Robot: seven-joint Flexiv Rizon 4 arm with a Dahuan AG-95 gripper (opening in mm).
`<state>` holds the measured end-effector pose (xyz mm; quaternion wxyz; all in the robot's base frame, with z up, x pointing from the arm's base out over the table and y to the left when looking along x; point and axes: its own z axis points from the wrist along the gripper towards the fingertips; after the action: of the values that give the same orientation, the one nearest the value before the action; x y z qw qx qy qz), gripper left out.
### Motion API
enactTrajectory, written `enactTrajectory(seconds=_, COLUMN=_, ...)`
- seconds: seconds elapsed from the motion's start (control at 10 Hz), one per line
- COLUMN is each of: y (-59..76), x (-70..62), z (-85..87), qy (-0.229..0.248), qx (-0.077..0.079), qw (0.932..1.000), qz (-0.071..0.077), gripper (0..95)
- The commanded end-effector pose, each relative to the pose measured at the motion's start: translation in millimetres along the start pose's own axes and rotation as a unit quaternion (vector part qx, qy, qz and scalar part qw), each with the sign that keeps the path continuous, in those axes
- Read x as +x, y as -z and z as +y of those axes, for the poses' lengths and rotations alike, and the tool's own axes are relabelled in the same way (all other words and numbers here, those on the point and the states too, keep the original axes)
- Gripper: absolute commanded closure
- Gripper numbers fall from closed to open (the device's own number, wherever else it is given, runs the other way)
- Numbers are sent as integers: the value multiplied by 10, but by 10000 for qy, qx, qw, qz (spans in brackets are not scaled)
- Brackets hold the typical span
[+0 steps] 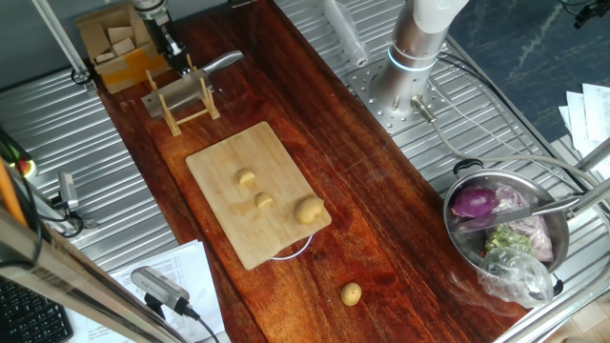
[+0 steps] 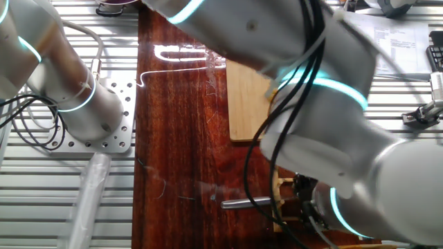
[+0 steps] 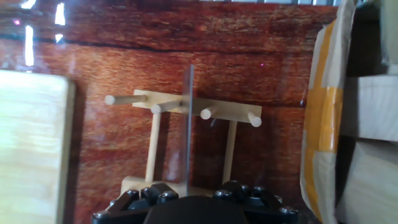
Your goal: Chop the potatoes
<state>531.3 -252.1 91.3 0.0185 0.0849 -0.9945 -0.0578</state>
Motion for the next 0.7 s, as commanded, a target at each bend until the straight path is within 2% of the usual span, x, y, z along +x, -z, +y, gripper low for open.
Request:
enactTrajectory(seconds=0.1, y=-82, x=-21, z=5, qy=-21, qx=-26, qw=10000, qz=-6, gripper=380)
enactTrajectory(seconds=0.3, y=-156, x=-60, z=56, qy=-42, qx=-31, qw=10000, qz=-71, gripper=380)
enactTrajectory(seconds=0.4, y=-185, x=-96, z=100, qy=-57, qx=-29, qw=9999, qz=-98, gripper=570)
enactTrajectory(seconds=0.7, y=-198, x=-110, z=119, qy=-15, qx=-30, qw=10000, qz=-90, gripper=570)
